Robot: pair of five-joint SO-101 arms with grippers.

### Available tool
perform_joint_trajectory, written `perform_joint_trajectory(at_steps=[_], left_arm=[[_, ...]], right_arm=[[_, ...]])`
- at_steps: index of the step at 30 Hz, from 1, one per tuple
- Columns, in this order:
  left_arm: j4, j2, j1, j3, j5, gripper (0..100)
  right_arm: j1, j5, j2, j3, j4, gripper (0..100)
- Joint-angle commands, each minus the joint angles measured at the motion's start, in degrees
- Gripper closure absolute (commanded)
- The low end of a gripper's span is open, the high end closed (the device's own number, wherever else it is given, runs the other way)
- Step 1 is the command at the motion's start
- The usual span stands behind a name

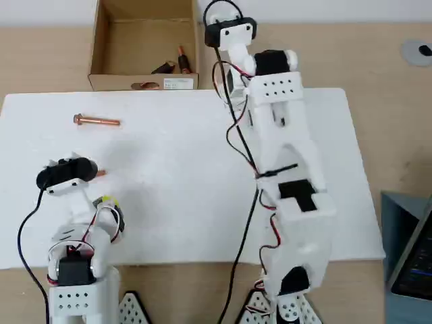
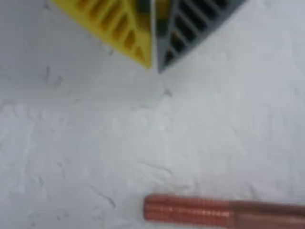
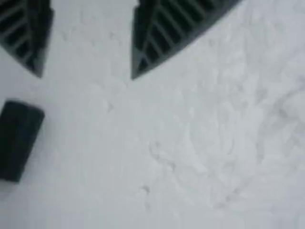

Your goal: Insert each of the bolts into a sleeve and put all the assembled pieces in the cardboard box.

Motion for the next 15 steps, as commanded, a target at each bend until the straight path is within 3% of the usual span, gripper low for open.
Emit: perform_joint_trajectory(at_steps=[1, 15], left_arm=[[-0.26, -0.31, -0.53, -0.35, -0.18, 100], [-0.26, -0.31, -0.53, -0.35, -0.18, 100]], right_arm=[[2.33, -0.09, 1.89, 0.13, -3.52, 85.3], [5.14, 1.32, 18.77, -14.99, -3.43, 85.3]])
